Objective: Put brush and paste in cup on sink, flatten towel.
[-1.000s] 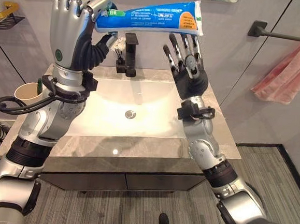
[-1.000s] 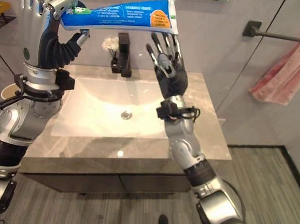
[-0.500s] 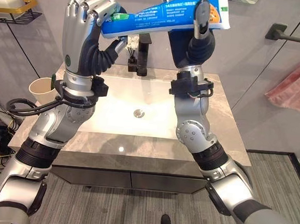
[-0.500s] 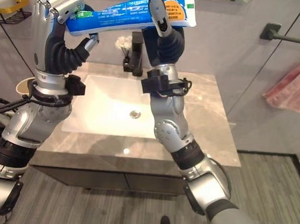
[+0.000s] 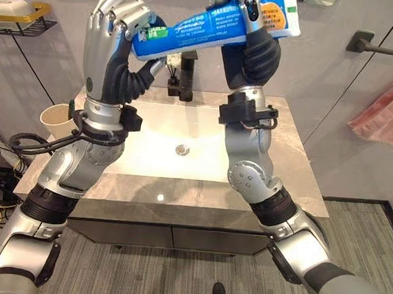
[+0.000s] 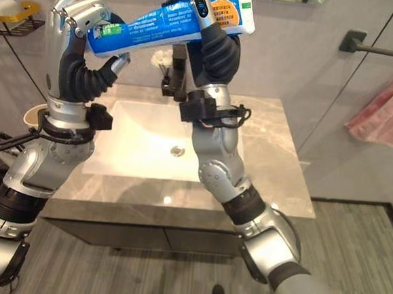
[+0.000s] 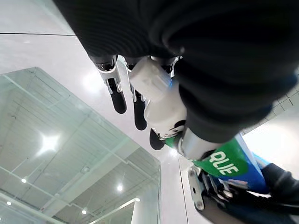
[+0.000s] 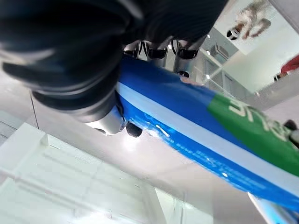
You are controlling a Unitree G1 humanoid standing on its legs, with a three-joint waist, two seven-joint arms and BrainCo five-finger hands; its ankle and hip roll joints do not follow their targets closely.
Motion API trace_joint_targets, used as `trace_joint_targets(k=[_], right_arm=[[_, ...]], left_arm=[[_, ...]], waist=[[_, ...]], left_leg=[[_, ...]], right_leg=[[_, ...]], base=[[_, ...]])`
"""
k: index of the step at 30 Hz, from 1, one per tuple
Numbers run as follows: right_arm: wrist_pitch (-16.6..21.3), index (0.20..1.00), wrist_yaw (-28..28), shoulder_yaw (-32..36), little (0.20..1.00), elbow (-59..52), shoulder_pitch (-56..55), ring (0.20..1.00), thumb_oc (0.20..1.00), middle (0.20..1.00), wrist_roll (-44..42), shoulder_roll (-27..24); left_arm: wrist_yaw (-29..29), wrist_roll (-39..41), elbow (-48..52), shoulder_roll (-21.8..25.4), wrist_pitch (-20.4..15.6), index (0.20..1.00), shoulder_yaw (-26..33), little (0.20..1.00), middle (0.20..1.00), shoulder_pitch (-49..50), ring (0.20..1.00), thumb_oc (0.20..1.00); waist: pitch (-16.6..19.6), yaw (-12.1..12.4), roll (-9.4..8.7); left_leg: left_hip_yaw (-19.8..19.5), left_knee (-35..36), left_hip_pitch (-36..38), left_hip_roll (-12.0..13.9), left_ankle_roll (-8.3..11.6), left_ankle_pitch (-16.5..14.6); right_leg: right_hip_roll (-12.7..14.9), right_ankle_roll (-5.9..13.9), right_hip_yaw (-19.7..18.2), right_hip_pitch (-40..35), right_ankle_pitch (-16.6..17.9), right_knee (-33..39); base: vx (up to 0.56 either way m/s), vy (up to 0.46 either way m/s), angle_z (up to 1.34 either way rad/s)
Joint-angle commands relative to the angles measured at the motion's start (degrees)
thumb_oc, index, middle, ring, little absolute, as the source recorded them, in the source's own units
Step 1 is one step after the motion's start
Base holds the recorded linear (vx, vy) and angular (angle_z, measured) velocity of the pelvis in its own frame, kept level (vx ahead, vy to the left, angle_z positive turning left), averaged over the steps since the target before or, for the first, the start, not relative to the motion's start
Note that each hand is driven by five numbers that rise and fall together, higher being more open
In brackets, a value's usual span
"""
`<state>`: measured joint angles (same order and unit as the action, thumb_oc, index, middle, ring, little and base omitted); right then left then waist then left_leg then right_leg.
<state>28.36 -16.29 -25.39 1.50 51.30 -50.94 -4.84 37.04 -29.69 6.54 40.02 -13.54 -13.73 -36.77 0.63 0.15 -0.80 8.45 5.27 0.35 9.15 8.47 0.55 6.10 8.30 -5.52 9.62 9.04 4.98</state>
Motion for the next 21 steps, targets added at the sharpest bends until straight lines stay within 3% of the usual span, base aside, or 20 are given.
trace_joint_targets(k=[1,3,4,12,21], right_arm=[[1.3,0.200,-7.5,5.9,0.200,-1.2,0.5,0.200,0.200,0.200,8.6,-0.5],[1.3,0.200,-7.7,5.9,0.200,-1.3,0.5,0.200,0.200,0.200,8.8,-0.5],[1.5,0.200,-8.9,6.7,0.200,-1.3,0.4,0.200,0.200,0.200,10.0,-0.2],[1.6,0.200,-11.7,8.4,0.200,-1.1,0.5,0.200,0.200,0.200,12.6,-0.4],[1.7,0.200,-15.5,10.6,0.200,0.2,2.3,0.200,0.200,0.200,17.0,-4.1]], left_arm=[[1.3,3.8,4.4,1.8,0.9,0.758,3.7,0.758,0.758,1.9,0.758,0.758],[1.3,3.9,4.6,1.8,1.0,0.758,3.8,0.758,0.758,2.0,0.758,0.758],[1.2,4.9,5.3,0.8,1.1,1.000,3.9,1.000,1.000,3.0,1.000,1.000],[1.2,6.6,8.9,-0.8,-0.2,1.000,6.1,1.000,1.000,7.6,1.000,1.000],[3.5,16.0,11.2,-2.8,-5.7,1.000,17.5,1.000,1.000,30.7,1.000,1.000]], waist=[[2.5,0.7,-2.55],[2.5,0.7,-2.54],[2.4,1.2,-2.66],[1.9,2.6,-2.90],[0.4,7.5,-3.63]], left_leg=[[-2.3,-0.3,1.3,0.6,0.32,-0.3],[-2.3,-0.3,1.3,0.6,0.32,-0.3],[-2.6,-0.3,1.1,0.7,0.24,-0.2],[-4.1,-0.3,0.6,0.2,0.01,0.1],[-7.3,-0.3,-1.1,-0.7,-0.21,1.0]], right_leg=[[6.8,4.53,0.5,-2.2,-0.1,0.0],[6.8,4.53,0.5,-2.2,-0.2,0.0],[6.9,4.41,1.0,-2.6,-0.3,0.0],[7.3,4.11,2.3,-3.6,-0.5,0.0],[8.2,3.78,5.3,-4.7,-0.9,0.0]], base=[[-0.01,-0.006,0.07],[-0.01,-0.006,0.16],[-0.02,-0.009,0.21],[-0.02,-0.002,0.12],[-0.02,-0.004,0.18]])
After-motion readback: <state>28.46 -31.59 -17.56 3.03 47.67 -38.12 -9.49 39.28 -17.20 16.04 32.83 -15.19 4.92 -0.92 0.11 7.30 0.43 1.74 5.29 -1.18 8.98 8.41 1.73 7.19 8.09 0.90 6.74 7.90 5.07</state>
